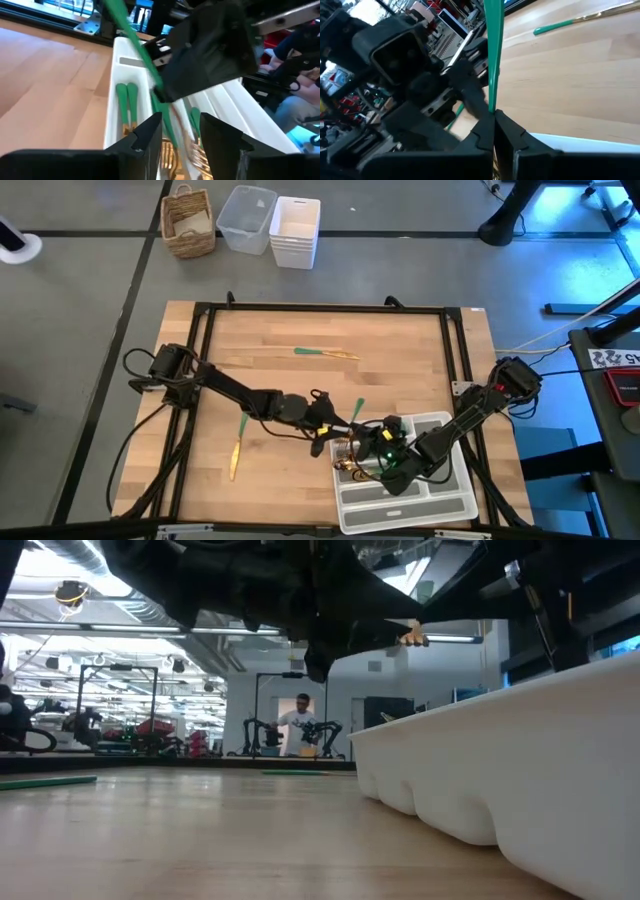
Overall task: Sort silverware
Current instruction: Put the green fork into the silverware tray
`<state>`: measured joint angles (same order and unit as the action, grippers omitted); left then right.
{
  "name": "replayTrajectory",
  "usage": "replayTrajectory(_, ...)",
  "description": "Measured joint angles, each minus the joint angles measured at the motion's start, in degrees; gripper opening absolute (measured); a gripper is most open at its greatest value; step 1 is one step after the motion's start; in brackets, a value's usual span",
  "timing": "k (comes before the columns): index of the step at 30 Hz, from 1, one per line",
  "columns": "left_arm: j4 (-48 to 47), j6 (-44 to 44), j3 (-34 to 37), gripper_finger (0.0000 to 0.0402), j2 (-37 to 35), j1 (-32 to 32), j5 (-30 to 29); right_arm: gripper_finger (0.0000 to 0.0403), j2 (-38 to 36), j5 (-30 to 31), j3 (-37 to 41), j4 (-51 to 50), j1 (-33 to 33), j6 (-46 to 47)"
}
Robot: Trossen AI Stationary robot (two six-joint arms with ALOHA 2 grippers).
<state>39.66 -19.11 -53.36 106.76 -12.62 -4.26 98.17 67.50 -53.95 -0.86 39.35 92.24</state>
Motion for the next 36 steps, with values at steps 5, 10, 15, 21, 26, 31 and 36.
replayTrajectory(5,0.2,0.0,0.0,0.0125,0.0,0.0,-0.1,0.0003,0.0,0.0,0.0,3.0,0.0,-4.7)
replayTrajectory(10,0.3,0.8,0.0,0.0125,0.0,0.0,-0.1,0.0003,0.0,0.1,0.0,5.4,0.0,-8.3)
replayTrajectory(15,0.4,1.3,0.0,0.0121,0.0,0.0,-0.1,0.0003,0.0,0.4,0.0,5.7,0.0,-8.8)
replayTrajectory(21,0.4,3.2,0.0,0.0064,0.0,0.0,0.0,0.0003,0.0,0.4,0.0,5.7,0.0,-9.6)
replayTrajectory(26,0.3,3.6,0.0,0.0007,0.0,0.0,0.1,0.0003,0.0,0.6,0.0,5.7,0.0,-9.9)
replayTrajectory(31,0.2,3.8,0.0,0.0004,0.0,-0.1,0.0,0.0003,0.0,0.6,0.0,5.5,0.0,-9.8)
replayTrajectory(36,0.2,3.9,0.0,0.0003,0.0,-0.1,0.0,0.0003,0.0,0.1,0.0,5.4,0.0,-9.8)
